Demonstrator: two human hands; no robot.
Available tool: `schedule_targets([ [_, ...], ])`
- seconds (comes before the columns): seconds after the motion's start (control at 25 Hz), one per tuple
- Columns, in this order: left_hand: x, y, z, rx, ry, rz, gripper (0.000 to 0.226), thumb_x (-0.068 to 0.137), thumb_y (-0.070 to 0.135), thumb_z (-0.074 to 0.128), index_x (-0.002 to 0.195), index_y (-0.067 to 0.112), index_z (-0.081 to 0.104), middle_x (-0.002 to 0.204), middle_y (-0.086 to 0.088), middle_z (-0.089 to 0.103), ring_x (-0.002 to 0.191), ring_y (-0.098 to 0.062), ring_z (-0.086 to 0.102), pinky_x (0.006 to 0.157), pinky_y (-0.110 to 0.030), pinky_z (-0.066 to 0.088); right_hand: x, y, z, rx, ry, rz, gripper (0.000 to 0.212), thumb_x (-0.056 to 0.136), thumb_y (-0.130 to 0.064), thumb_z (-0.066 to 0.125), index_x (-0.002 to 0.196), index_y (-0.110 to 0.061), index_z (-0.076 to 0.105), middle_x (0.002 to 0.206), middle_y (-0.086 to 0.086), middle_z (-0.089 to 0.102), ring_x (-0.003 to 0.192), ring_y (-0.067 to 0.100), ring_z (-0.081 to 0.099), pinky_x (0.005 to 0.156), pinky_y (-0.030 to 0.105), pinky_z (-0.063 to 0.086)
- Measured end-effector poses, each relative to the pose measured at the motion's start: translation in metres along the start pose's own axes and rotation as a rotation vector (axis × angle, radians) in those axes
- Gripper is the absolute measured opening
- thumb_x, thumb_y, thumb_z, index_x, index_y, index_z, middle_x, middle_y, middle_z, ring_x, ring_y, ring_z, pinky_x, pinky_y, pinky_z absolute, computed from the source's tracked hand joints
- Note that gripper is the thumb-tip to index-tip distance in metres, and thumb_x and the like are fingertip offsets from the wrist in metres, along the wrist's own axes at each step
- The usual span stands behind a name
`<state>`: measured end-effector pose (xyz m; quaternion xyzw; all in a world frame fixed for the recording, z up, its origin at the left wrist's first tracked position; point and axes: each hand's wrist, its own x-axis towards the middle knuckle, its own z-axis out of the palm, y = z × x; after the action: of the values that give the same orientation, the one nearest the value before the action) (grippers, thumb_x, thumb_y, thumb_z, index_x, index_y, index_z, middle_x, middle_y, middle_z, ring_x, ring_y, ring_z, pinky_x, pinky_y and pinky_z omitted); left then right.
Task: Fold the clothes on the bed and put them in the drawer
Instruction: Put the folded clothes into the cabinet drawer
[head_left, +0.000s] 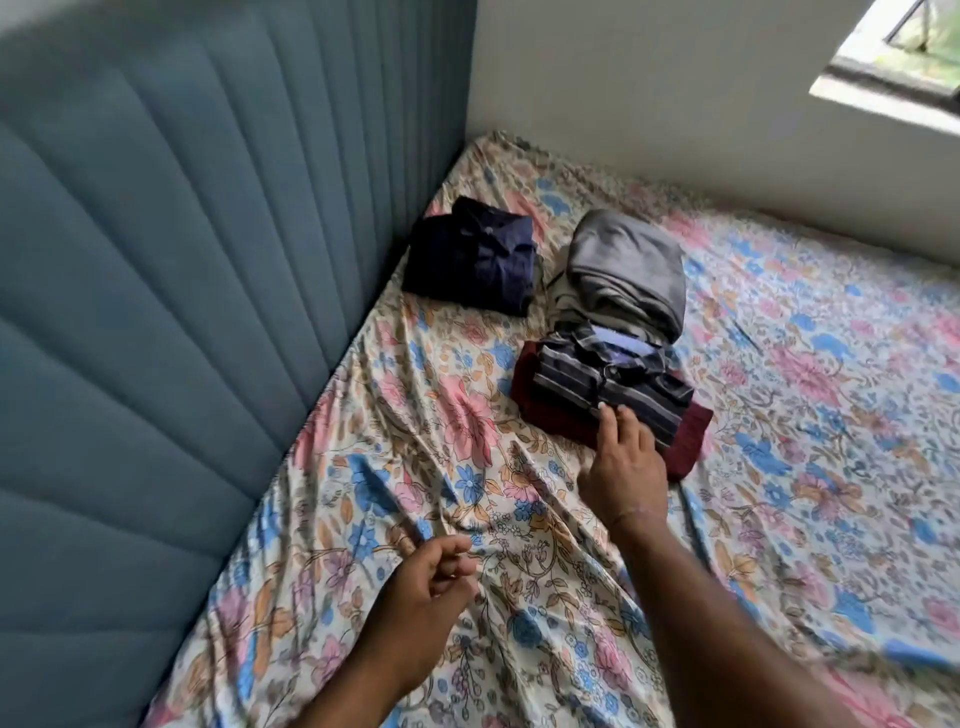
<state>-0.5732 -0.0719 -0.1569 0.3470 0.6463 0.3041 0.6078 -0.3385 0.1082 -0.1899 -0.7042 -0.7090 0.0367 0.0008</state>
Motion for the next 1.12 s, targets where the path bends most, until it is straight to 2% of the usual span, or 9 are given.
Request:
schedule_targets([
  [0.16,0.039,-0.047,-0.010,-0.011,-0.084,-0.040,0.036,0.088,0.023,0.074,0.123,0.031,0.068,0.113,0.008,0.077,0.110,-0.008,0.070,0.104,-0.035,0.051,0.075,0.024,0.047,-0.064,-0.079,0.026,0.108,0.086,-0.036,0.073,0.163,-0.021,-0.002,0.171,0.006,0.002,0.157,0.035,0.003,0.116,0.068,0.030],
  [0.28,0.054,-0.070,-0.014,-0.061,-0.116,-0.094,0.037,0.086,0.022,0.075,0.122,0.027,0.068,0.112,0.007,0.078,0.109,-0.014,0.073,0.099,-0.036,0.052,0.098,0.041,0.064,-0.074,-0.001,-0.030,0.103,0.085,-0.033,0.075,0.161,-0.020,0.007,0.164,0.011,0.023,0.150,0.040,0.026,0.106,0.063,0.047],
  [0.36,0.062,-0.080,-0.011,-0.114,-0.124,-0.116,0.034,0.092,0.016,0.074,0.124,0.023,0.066,0.114,0.003,0.078,0.107,-0.019,0.074,0.091,-0.037,0.054,0.112,0.053,0.061,-0.073,0.069,-0.086,0.091,0.082,-0.025,0.077,0.157,-0.021,0.025,0.140,0.012,0.054,0.116,0.039,0.061,0.081,0.047,0.060],
  [0.44,0.069,-0.080,-0.004,-0.208,-0.132,-0.141,0.033,0.093,0.016,0.072,0.125,0.017,0.066,0.116,-0.004,0.078,0.107,-0.028,0.074,0.088,-0.045,0.056,0.122,0.062,0.045,-0.130,0.035,-0.116,0.083,0.080,-0.025,0.082,0.150,-0.024,0.036,0.105,0.016,0.068,0.080,0.039,0.068,0.062,0.039,0.056],
  [0.6,0.091,-0.043,0.023,-0.193,-0.139,-0.087,0.025,0.104,0.020,0.052,0.125,0.020,0.066,0.117,0.002,0.077,0.116,-0.023,0.070,0.098,-0.044,0.055,0.118,0.061,0.009,-0.271,-0.061,-0.169,0.044,0.089,-0.017,0.068,0.129,-0.014,0.049,0.065,0.006,0.042,0.060,0.034,0.052,0.055,0.039,0.049],
  [0.72,0.125,-0.012,0.039,-0.338,-0.201,-0.089,0.037,0.101,0.038,0.054,0.131,0.017,0.062,0.124,-0.002,0.074,0.121,-0.022,0.067,0.107,-0.044,0.052,0.105,0.044,-0.007,-0.257,-0.035,-0.195,0.034,0.091,-0.023,0.070,0.119,-0.015,0.053,0.066,0.002,0.042,0.063,0.032,0.057,0.058,0.038,0.053],
  [0.88,0.149,0.008,0.084,-0.646,-0.192,-0.109,0.081,0.073,0.061,0.085,0.135,0.014,0.061,0.132,-0.007,0.070,0.125,-0.026,0.064,0.108,-0.045,0.050,0.031,0.017,-0.018,-0.102,-0.041,-0.352,0.027,0.093,-0.033,0.070,0.112,-0.020,0.057,0.063,-0.005,0.049,0.055,0.024,0.056,0.053,0.034,0.052],
  [1.04,0.128,-0.014,0.110,-0.835,0.110,-0.219,0.050,0.078,0.038,0.088,0.111,0.003,0.074,0.112,-0.014,0.077,0.101,-0.035,0.074,0.089,-0.049,0.059,-0.090,-0.022,0.007,0.018,-0.016,-0.505,0.029,0.081,-0.027,0.072,0.106,-0.020,0.059,0.070,-0.002,0.067,0.050,0.028,0.063,0.040,0.033,0.044],
  [1.12,0.115,-0.027,0.098,-0.810,0.170,-0.245,0.058,0.058,0.038,0.094,0.102,0.005,0.075,0.102,-0.016,0.073,0.089,-0.033,0.071,0.076,-0.043,0.058,-0.125,-0.029,0.010,0.123,-0.013,-0.420,0.027,0.082,-0.034,0.070,0.106,-0.025,0.062,0.079,-0.004,0.071,0.058,0.026,0.067,0.043,0.035,0.046],
])
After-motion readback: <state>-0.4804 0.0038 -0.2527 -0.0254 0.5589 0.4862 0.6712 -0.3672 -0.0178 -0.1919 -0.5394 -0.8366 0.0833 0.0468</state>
